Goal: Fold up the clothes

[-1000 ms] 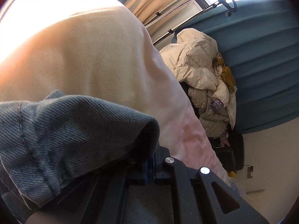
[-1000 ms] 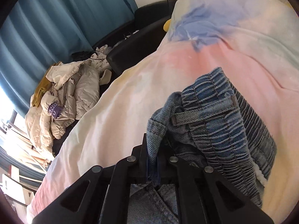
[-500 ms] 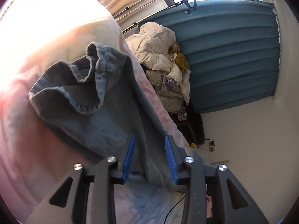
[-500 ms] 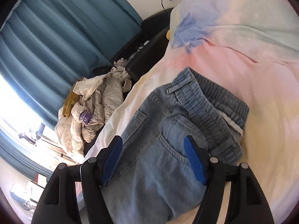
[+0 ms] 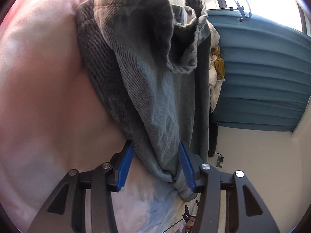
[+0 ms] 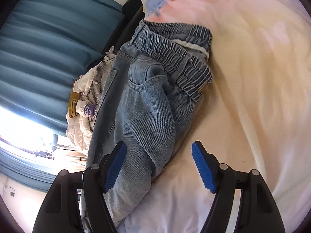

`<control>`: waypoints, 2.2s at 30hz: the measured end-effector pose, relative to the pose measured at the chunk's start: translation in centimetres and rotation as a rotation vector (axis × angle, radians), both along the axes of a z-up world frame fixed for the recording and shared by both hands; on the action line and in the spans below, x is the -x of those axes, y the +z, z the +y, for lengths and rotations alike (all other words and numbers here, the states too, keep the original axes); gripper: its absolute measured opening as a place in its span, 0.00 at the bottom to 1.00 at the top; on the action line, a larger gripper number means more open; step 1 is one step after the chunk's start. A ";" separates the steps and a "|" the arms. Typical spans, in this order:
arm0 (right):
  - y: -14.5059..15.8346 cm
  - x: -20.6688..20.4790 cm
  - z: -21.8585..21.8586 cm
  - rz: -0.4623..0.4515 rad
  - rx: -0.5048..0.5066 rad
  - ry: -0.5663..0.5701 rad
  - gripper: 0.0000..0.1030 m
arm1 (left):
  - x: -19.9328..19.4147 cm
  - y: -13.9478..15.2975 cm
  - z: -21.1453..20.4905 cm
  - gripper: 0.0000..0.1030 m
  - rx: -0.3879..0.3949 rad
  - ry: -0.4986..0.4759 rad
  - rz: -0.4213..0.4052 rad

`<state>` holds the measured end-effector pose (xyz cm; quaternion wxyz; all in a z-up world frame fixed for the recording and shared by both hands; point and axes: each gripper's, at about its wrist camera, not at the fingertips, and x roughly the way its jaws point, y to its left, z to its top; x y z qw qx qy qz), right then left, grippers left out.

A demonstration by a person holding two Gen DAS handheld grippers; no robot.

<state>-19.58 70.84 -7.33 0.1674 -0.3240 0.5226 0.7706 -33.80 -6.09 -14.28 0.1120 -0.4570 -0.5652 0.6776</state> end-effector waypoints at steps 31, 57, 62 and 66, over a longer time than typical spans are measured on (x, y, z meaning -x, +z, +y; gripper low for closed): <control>7.1 -11.0 0.3 0.076 -0.268 0.006 0.10 | -8.4 8.2 -1.1 0.06 0.157 -0.001 0.146; 12.0 -22.7 -15.7 0.031 -0.673 0.178 0.55 | -19.3 2.8 -2.9 0.22 0.277 -0.031 0.004; 14.3 -18.6 -24.9 0.070 -0.720 0.375 0.55 | -19.5 2.8 -2.9 0.23 0.295 -0.037 0.000; 14.3 -15.2 -31.9 0.101 -0.698 0.486 0.55 | -19.3 2.3 -2.9 0.23 0.276 -0.031 -0.014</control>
